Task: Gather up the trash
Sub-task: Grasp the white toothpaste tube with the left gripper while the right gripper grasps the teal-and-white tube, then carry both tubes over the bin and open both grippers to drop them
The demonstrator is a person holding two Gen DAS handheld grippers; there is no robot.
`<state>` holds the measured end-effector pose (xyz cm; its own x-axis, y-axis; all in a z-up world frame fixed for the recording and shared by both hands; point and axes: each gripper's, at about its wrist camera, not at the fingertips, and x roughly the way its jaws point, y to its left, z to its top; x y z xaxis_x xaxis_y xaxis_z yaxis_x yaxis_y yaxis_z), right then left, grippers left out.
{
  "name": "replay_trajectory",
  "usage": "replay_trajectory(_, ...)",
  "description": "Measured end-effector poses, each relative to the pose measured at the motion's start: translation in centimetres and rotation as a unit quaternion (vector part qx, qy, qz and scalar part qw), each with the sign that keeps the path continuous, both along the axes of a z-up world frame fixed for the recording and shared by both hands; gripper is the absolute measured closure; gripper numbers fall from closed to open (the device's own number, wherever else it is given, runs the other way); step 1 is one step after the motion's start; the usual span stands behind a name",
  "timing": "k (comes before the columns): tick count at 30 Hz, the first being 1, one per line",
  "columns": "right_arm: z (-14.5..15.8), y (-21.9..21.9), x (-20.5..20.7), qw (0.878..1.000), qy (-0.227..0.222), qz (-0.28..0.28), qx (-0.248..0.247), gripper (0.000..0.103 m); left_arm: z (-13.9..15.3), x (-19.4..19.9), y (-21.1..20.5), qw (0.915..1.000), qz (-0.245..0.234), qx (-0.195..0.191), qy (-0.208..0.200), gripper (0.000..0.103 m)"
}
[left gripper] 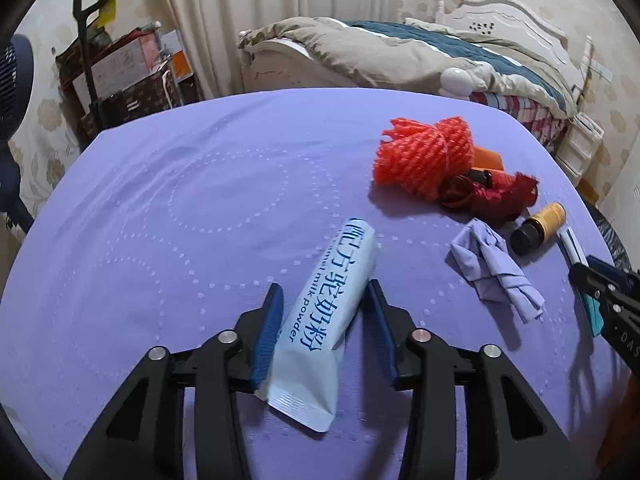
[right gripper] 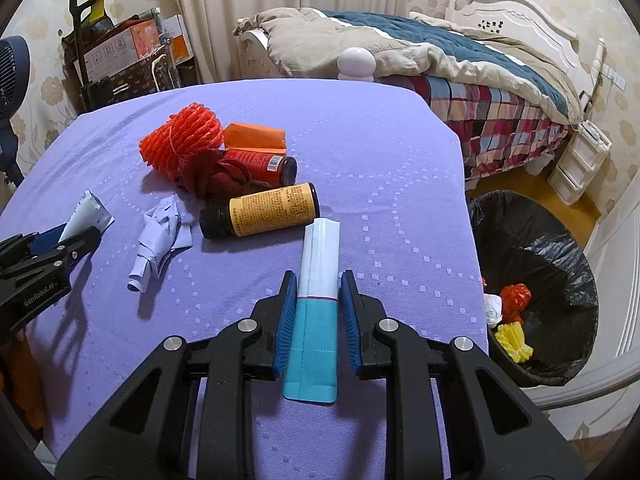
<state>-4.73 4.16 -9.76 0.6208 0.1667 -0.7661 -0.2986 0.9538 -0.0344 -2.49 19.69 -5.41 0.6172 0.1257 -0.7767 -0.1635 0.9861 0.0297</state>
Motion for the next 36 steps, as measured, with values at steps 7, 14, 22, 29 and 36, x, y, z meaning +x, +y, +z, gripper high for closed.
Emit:
replay_trajectory(7, 0.1, -0.1, 0.0, 1.0, 0.0, 0.0, -0.001, 0.081, 0.1, -0.2, 0.0, 1.0, 0.0, -0.007, -0.005, 0.073)
replay_trajectory(14, 0.2, -0.1, 0.0, 1.0, -0.002, -0.002, -0.002, 0.083, 0.2, -0.8, 0.2, 0.9997, 0.005, -0.02, -0.01, 0.077)
replay_trajectory(22, 0.3, -0.3, 0.0, 1.0, -0.001, -0.002, 0.003, 0.084, 0.2, -1.0, 0.5, 0.9995, 0.013, -0.027, -0.013, 0.078)
replay_trajectory(29, 0.3, 0.0, 0.1, 1.0, 0.006, 0.006, 0.004, 0.072, 0.2, -1.1, 0.8, 0.9991, 0.018, -0.035, -0.013, 0.078)
replay_trajectory(36, 0.2, 0.4, 0.3, 1.0, 0.003, -0.001, -0.006, 0.075, 0.3, -1.3, 0.8, 0.9991, 0.018, -0.037, -0.013, 0.078)
